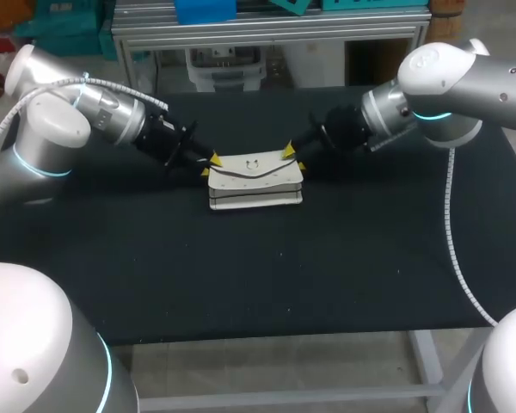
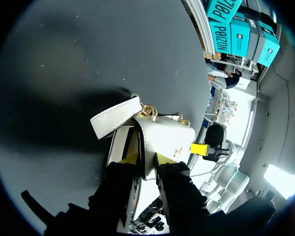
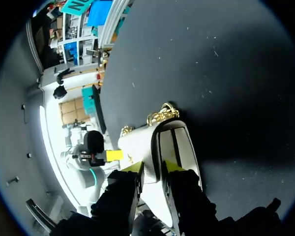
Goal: Pick up the bag, open it, inspect its contents, close it, and place it on the opposite side
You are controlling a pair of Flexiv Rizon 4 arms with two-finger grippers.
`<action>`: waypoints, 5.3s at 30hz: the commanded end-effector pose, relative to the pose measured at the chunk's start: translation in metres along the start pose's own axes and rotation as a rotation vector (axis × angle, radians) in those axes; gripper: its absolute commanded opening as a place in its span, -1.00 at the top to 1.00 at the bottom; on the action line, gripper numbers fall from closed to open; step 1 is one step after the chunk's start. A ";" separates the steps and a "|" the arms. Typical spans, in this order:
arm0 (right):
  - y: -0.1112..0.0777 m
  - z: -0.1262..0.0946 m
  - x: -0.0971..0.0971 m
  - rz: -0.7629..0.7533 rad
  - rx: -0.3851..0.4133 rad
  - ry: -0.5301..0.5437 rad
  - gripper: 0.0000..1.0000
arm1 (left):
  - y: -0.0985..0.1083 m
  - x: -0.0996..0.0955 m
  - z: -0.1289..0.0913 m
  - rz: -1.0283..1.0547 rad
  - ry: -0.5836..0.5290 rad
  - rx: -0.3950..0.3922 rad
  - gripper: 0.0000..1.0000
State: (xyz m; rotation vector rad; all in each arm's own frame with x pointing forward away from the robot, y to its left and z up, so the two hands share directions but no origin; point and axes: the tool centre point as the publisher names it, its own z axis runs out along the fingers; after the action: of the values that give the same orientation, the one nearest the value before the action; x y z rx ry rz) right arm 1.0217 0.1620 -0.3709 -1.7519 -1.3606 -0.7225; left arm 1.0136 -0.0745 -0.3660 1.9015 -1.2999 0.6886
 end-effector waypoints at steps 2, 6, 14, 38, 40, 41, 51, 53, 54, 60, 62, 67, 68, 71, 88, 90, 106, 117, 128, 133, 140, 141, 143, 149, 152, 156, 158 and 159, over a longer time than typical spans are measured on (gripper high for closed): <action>-0.008 0.010 0.003 -0.070 -0.011 0.004 1.00 | -0.003 -0.001 0.013 0.002 0.005 -0.005 1.00; -0.016 0.008 0.005 -0.153 -0.044 -0.006 1.00 | -0.001 -0.002 0.014 0.007 0.002 -0.010 1.00; -0.018 0.004 -0.001 -0.162 -0.054 0.015 -0.59 | 0.000 -0.002 0.013 0.016 0.006 -0.007 0.03; -0.003 -0.001 0.001 -0.129 -0.035 0.060 1.00 | -0.004 -0.002 0.016 0.012 0.052 -0.018 1.00; -0.004 0.001 0.001 -0.135 -0.029 0.058 1.00 | -0.002 -0.002 0.016 0.019 0.055 -0.021 1.00; -0.005 0.002 0.000 -0.134 -0.027 0.057 1.00 | -0.001 -0.002 0.016 0.024 0.049 -0.018 1.00; -0.008 -0.010 -0.010 -0.114 -0.029 0.052 0.09 | 0.011 -0.004 -0.002 0.043 0.040 0.024 -0.77; -0.009 -0.012 -0.010 -0.113 -0.029 0.052 0.04 | 0.014 -0.003 -0.004 0.055 0.043 0.022 -0.60; -0.009 -0.013 -0.009 -0.114 -0.029 0.051 0.01 | 0.016 -0.002 -0.005 0.058 0.044 0.021 -0.44; -0.010 -0.016 -0.006 -0.120 -0.030 0.052 -0.05 | 0.020 0.000 -0.007 0.083 0.055 0.003 -0.11; -0.010 -0.015 -0.004 -0.122 -0.029 0.055 0.00 | 0.020 0.001 -0.005 0.083 0.057 -0.006 -0.07; -0.010 -0.007 -0.001 -0.130 -0.012 0.060 0.05 | 0.014 0.001 0.006 0.067 0.053 -0.037 -0.21; -0.010 -0.005 -0.001 -0.130 -0.007 0.059 0.06 | 0.013 0.002 0.008 0.067 0.054 -0.037 -0.14; -0.010 -0.001 -0.001 -0.130 0.005 0.060 0.07 | 0.010 0.004 0.013 0.053 0.070 -0.041 0.33; -0.008 0.008 -0.003 -0.126 0.011 0.068 1.00 | 0.007 -0.001 0.008 0.006 0.129 -0.020 -0.75; -0.007 0.009 -0.005 -0.125 0.009 0.072 1.00 | 0.007 -0.002 0.008 -0.003 0.141 -0.016 -0.77; -0.009 0.006 -0.017 -0.094 0.009 0.056 0.48 | -0.004 -0.018 0.015 -0.081 0.107 0.006 1.00; -0.009 -0.001 -0.020 -0.082 0.032 0.023 0.61 | -0.005 -0.020 0.014 -0.089 0.028 0.049 0.87; -0.019 -0.027 0.002 -0.143 -0.006 -0.015 0.46 | 0.015 -0.012 -0.012 -0.007 -0.025 0.132 0.03; -0.019 -0.023 0.004 -0.145 0.006 -0.019 0.44 | 0.015 -0.006 -0.014 0.018 -0.042 0.141 0.02; -0.019 -0.011 0.003 -0.142 0.035 -0.028 0.46 | 0.010 -0.001 -0.002 0.034 -0.077 0.126 -0.39; -0.019 -0.010 0.003 -0.141 0.038 -0.026 0.46 | 0.009 -0.001 -0.001 0.032 -0.073 0.118 -0.39; -0.018 -0.007 0.001 -0.136 0.045 -0.023 0.45 | 0.006 -0.002 0.002 0.027 -0.072 0.114 -0.36; -0.015 0.001 -0.010 -0.101 0.074 -0.042 0.37 | -0.003 -0.014 0.014 -0.015 -0.101 0.100 0.21; -0.015 0.002 -0.016 -0.082 0.083 -0.048 0.34 | -0.006 -0.019 0.019 -0.032 -0.128 0.088 0.20; -0.014 0.000 -0.022 -0.065 0.085 -0.051 0.33 | -0.010 -0.024 0.028 -0.048 -0.172 0.088 0.06; -0.013 -0.001 -0.025 -0.057 0.085 -0.052 0.34 | -0.012 -0.027 0.031 -0.056 -0.186 0.080 0.05; -0.013 -0.002 -0.026 -0.053 0.085 -0.052 0.34 | -0.013 -0.028 0.033 -0.063 -0.194 0.077 0.05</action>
State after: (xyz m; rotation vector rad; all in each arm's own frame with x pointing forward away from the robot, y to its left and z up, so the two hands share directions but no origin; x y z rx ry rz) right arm 0.9983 0.1524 -0.3808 -1.6927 -1.4600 -0.6538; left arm 1.0057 -0.0749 -0.3898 2.0991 -1.3342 0.5789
